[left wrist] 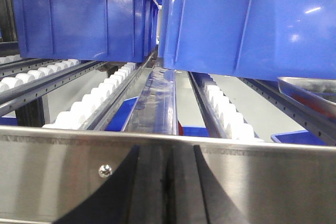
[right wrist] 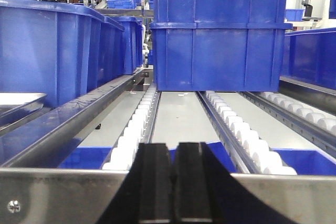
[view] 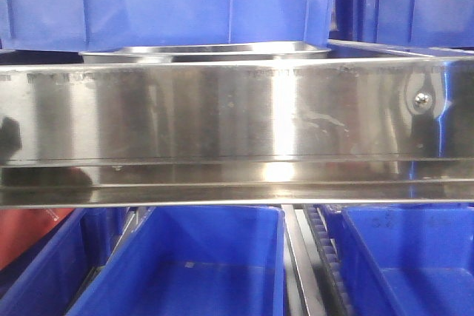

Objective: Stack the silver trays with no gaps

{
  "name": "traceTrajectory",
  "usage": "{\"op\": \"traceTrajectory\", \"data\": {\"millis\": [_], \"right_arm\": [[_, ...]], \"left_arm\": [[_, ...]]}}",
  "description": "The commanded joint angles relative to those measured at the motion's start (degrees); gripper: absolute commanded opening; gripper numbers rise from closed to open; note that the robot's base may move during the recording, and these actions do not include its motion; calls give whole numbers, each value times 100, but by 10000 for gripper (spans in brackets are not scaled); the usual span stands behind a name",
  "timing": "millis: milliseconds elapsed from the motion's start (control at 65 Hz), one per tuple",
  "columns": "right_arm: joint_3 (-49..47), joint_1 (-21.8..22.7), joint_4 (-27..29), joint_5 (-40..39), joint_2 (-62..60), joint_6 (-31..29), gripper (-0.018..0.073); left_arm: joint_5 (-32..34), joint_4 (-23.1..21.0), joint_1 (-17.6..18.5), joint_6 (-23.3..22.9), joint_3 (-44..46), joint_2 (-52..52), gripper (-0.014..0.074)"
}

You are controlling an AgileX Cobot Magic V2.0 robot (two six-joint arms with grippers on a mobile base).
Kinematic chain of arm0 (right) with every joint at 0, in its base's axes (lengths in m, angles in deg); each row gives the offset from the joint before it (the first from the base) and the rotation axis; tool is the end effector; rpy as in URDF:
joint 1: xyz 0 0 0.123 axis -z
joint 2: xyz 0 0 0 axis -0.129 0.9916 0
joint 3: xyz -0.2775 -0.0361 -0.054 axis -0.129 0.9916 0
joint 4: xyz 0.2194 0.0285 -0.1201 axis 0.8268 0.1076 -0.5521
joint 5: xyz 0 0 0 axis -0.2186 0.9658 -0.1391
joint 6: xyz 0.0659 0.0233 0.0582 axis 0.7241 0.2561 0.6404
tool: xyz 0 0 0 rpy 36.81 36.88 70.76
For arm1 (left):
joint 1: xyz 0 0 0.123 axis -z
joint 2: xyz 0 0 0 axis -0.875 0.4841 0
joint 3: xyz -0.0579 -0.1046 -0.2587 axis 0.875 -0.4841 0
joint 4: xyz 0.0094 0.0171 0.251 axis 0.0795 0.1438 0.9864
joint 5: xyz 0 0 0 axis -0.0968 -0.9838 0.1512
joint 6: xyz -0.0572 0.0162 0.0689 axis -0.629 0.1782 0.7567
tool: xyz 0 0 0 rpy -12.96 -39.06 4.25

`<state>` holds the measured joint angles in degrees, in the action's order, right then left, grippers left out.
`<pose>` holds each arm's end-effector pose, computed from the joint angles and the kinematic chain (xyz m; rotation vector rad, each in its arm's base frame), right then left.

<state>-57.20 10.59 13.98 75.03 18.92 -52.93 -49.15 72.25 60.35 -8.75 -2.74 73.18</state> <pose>0.0565 -0.0031 0.2116 0.0471 1.5018 -0.0367 0.0570 0.0015 0.2035 -0.0356 1.5831 -0.0027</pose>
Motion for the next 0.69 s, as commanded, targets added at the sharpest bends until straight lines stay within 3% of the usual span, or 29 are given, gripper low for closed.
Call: {"op": "traceTrajectory", "data": {"millis": [0, 677], "right_arm": [[-2, 3, -39, -138, -21, 16, -79], [-2, 5, -84, -252, -21, -139, -79]], "left_arm": [[80, -17, 36, 15, 18, -19, -10], [80, -17, 36, 15, 18, -19, -10]]}}
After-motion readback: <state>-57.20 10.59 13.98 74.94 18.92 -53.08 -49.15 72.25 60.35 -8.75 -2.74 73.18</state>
